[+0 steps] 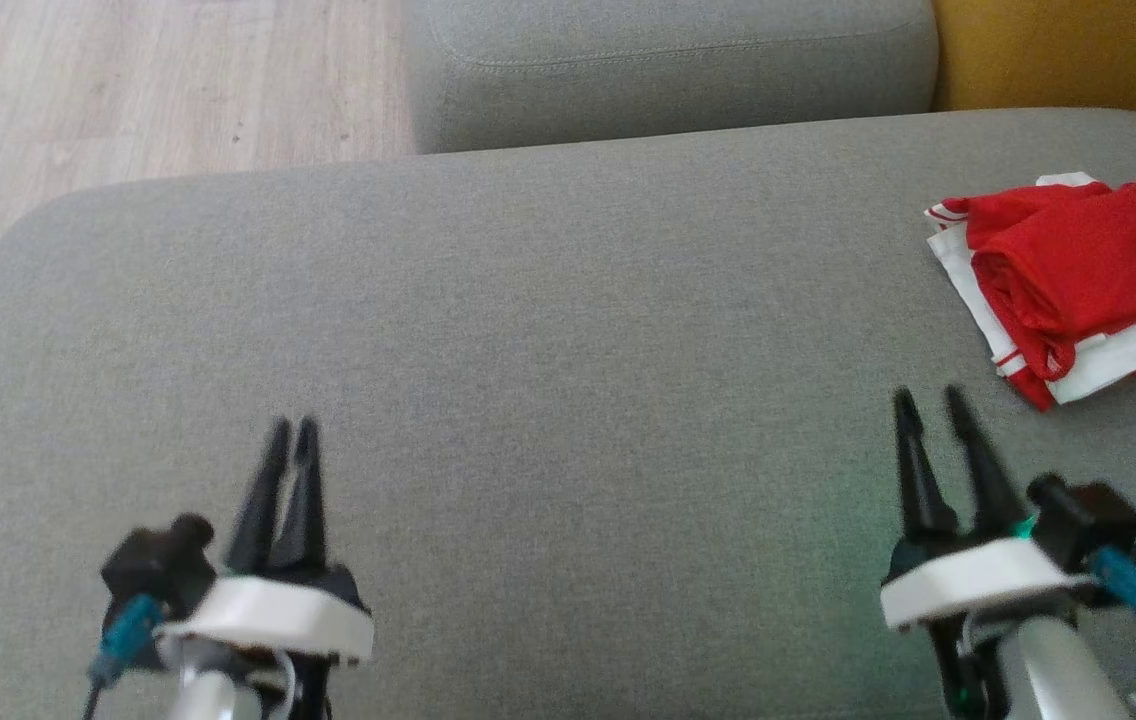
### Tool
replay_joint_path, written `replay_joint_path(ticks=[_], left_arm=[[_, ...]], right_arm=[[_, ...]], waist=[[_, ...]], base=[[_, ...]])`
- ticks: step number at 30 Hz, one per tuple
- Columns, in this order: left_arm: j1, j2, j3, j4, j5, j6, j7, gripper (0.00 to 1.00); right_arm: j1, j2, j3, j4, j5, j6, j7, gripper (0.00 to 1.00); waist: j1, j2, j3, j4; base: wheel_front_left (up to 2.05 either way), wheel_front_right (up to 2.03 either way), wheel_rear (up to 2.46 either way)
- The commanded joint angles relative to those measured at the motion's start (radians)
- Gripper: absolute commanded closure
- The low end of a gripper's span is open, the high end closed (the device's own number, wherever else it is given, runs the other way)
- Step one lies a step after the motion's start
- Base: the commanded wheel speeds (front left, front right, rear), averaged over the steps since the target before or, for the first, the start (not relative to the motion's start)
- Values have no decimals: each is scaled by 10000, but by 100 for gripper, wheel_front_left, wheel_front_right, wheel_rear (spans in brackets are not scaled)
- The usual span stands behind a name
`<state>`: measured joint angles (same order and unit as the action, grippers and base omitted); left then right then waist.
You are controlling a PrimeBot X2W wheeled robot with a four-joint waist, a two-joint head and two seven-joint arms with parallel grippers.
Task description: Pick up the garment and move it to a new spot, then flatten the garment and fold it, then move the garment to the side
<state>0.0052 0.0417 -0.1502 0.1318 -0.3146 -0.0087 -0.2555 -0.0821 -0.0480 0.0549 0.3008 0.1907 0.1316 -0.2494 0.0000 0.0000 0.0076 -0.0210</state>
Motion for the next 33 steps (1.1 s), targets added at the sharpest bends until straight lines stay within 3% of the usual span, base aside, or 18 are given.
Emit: replay_joint_path(ticks=[1,33], left_arm=[[104,-4,-4,178,-14,-2,4,100],[-116,94,528,535,-3229,-295,810,100]], right_arm=[[91,4,9,165,16,0,5,100],[87,-38,-343,98,3482,-2,841,100]], waist=[[0,0,0,0],[0,0,-11,50]], base=[[0,0,0],[0,0,0]])
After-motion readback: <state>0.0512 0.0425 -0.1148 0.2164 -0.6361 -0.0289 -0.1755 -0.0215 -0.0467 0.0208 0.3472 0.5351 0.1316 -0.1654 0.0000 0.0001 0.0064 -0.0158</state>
